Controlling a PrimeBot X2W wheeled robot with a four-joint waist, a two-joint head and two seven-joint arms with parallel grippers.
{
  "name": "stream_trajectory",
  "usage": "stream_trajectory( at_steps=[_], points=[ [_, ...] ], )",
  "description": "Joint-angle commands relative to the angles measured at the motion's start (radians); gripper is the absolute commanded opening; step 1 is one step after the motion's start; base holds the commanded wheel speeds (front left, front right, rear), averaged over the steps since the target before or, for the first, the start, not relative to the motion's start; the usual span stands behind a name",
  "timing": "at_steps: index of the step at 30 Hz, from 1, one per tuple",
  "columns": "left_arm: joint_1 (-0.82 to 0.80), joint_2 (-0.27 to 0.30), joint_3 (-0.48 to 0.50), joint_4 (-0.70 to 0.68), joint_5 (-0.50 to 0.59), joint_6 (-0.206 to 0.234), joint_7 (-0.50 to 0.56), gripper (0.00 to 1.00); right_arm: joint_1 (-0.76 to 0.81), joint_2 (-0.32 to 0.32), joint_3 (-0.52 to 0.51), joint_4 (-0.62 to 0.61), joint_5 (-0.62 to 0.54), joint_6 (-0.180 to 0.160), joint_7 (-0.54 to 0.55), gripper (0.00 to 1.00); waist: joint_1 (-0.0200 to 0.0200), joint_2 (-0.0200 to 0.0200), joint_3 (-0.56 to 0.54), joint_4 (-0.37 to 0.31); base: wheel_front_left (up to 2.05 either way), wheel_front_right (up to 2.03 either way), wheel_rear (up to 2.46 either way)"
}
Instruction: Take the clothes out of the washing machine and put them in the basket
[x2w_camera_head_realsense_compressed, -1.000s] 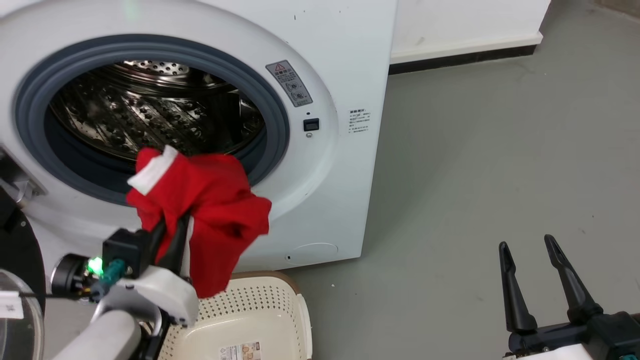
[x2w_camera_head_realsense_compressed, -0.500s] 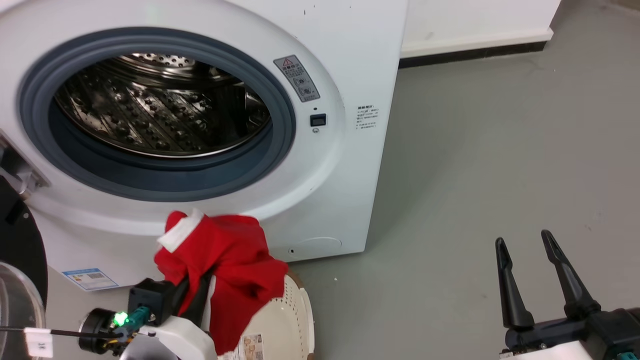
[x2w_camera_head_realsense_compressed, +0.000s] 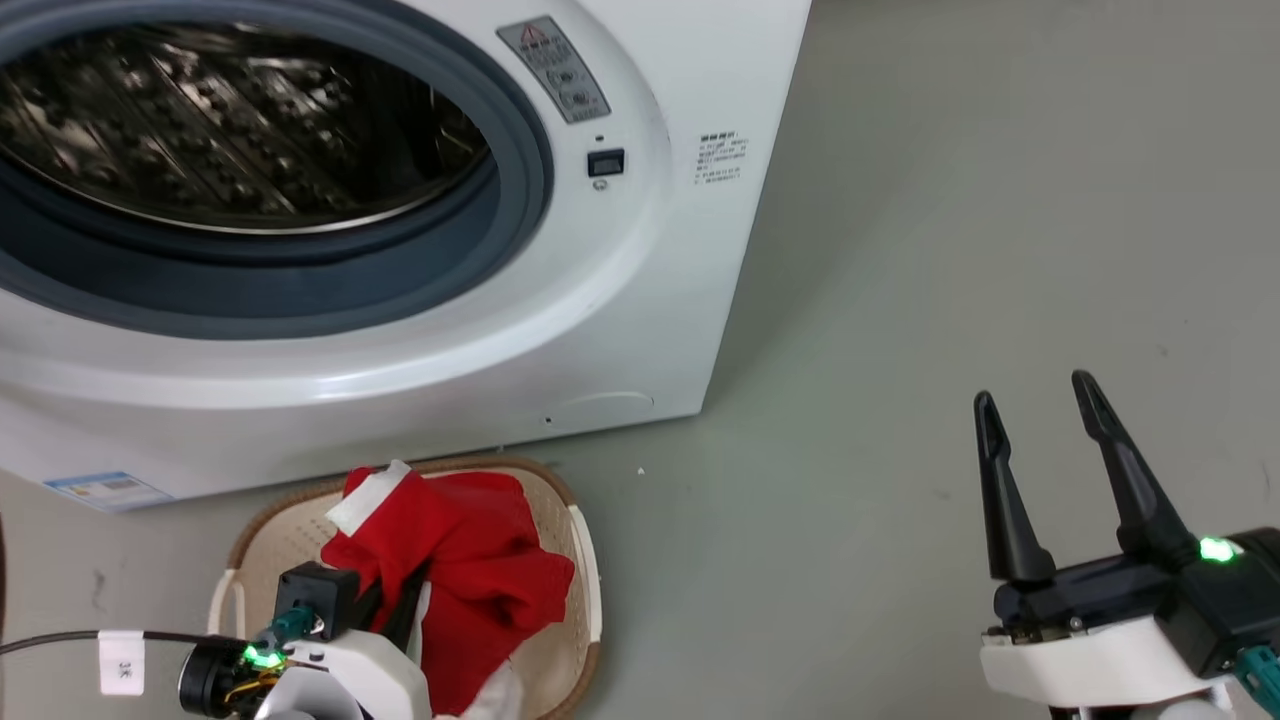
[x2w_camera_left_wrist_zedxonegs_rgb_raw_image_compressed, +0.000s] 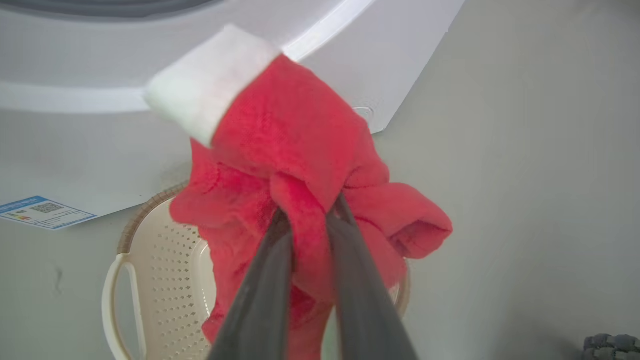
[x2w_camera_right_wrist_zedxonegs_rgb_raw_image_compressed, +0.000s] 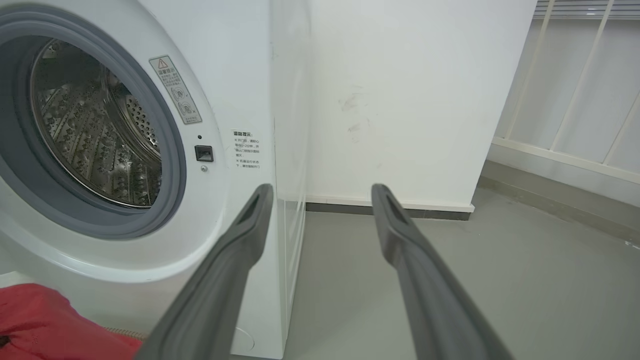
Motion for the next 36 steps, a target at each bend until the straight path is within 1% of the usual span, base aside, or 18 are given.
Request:
stream_trajectory(
  at_steps=[1, 6, 17, 23, 29, 33, 36],
  points=[
    [-0.024, -0.008, 0.004, 0.028, 0.004, -0.012, -0.008, 0.0, -0.019, 0.0, 0.002, -0.005, 0.004, -0.001, -0.002, 1.0, -0.0001, 0.0, 0.046, -0.012, 0.0, 0.0, 0.0],
    [-0.085, -0.048, 0.01, 0.173, 0.01, -0.064, -0.014, 0.0, -0.058, 0.0, 0.009, -0.016, 0.011, -0.001, -0.002, 1.0, -0.0001, 0.0, 0.118, -0.025, 0.0, 0.0, 0.0],
    [-0.233, -0.123, 0.019, 0.469, 0.025, -0.162, -0.019, 0.0, -0.139, 0.0, 0.004, -0.044, 0.036, -0.001, -0.002, 1.0, -0.0001, 0.0, 0.285, -0.054, 0.0, 0.0, 0.0],
    [-0.316, -0.161, 0.015, 0.609, 0.027, -0.203, -0.02, 0.0, -0.178, 0.0, -0.007, -0.062, 0.048, -0.001, -0.002, 1.0, -0.0001, 0.0, 0.373, -0.058, 0.0, 0.0, 0.0],
    [-0.387, -0.195, 0.02, 0.729, 0.01, -0.222, -0.001, 0.0, -0.21, 0.0, -0.013, -0.073, 0.055, -0.001, -0.002, 1.0, -0.0001, 0.0, 0.441, -0.058, 0.0, 0.0, 0.0],
    [-0.423, -0.207, 0.025, 0.78, 0.002, -0.214, 0.014, 0.0, -0.228, 0.0, -0.014, -0.08, 0.06, -0.001, -0.002, 1.0, -0.0001, 0.0, 0.477, -0.064, 0.0, 0.0, 0.0],
    [-0.438, -0.21, 0.025, 0.793, 0.003, -0.209, 0.019, 0.0, -0.236, 0.0, -0.015, -0.084, 0.061, -0.001, -0.002, 1.0, -0.0001, 0.0, 0.494, -0.067, 0.0, 0.0, 0.0]
  ],
)
